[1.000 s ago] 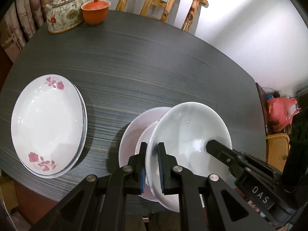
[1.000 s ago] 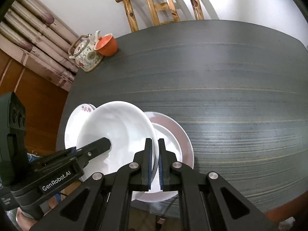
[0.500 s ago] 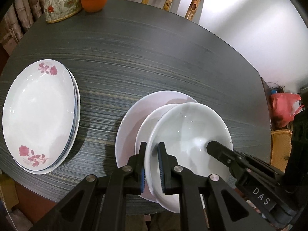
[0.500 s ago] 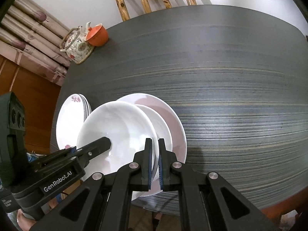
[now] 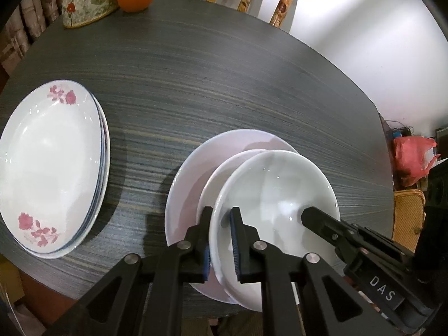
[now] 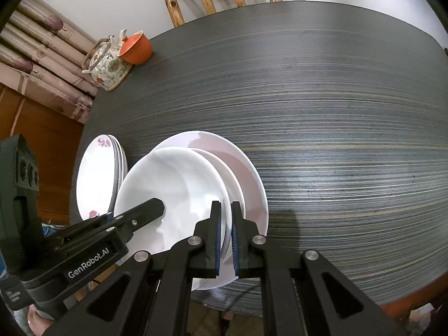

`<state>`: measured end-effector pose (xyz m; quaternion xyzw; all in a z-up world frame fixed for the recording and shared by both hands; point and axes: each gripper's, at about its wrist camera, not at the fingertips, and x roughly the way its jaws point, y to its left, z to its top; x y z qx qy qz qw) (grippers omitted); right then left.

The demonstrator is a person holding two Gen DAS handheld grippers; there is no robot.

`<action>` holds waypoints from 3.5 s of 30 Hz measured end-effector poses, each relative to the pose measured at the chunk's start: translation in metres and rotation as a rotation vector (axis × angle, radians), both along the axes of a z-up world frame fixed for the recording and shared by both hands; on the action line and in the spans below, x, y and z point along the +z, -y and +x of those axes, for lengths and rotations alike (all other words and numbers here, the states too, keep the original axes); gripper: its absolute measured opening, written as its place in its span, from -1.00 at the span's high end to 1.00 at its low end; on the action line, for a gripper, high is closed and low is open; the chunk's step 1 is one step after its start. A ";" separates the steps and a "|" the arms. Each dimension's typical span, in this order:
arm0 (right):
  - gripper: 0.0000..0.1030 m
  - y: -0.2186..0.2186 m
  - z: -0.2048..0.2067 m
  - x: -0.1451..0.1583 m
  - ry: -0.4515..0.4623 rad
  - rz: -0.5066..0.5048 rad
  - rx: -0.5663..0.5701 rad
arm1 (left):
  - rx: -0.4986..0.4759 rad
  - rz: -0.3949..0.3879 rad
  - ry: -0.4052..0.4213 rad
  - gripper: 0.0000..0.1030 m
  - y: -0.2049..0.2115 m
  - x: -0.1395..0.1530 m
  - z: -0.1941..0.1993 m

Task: Organize plates and bowls
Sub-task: 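Lower the small bowl into the nested bowls and open the left tool, then move the left tool to the rim of the large white plate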

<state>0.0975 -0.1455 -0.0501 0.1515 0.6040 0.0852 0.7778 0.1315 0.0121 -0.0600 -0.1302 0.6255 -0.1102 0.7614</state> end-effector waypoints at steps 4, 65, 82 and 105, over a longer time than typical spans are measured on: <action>0.82 0.000 0.001 -0.001 -0.001 0.004 -0.005 | -0.003 0.007 0.001 0.76 0.001 -0.001 -0.001; 0.57 0.011 -0.008 0.019 0.030 0.008 -0.019 | -0.002 0.081 0.083 0.13 0.008 0.033 -0.012; 0.46 0.029 -0.018 0.025 0.033 0.026 -0.014 | 0.151 -0.099 0.024 0.13 -0.045 0.026 -0.015; 0.46 0.041 -0.019 -0.004 -0.015 0.080 -0.033 | 0.284 -0.233 -0.067 0.15 -0.063 -0.009 -0.026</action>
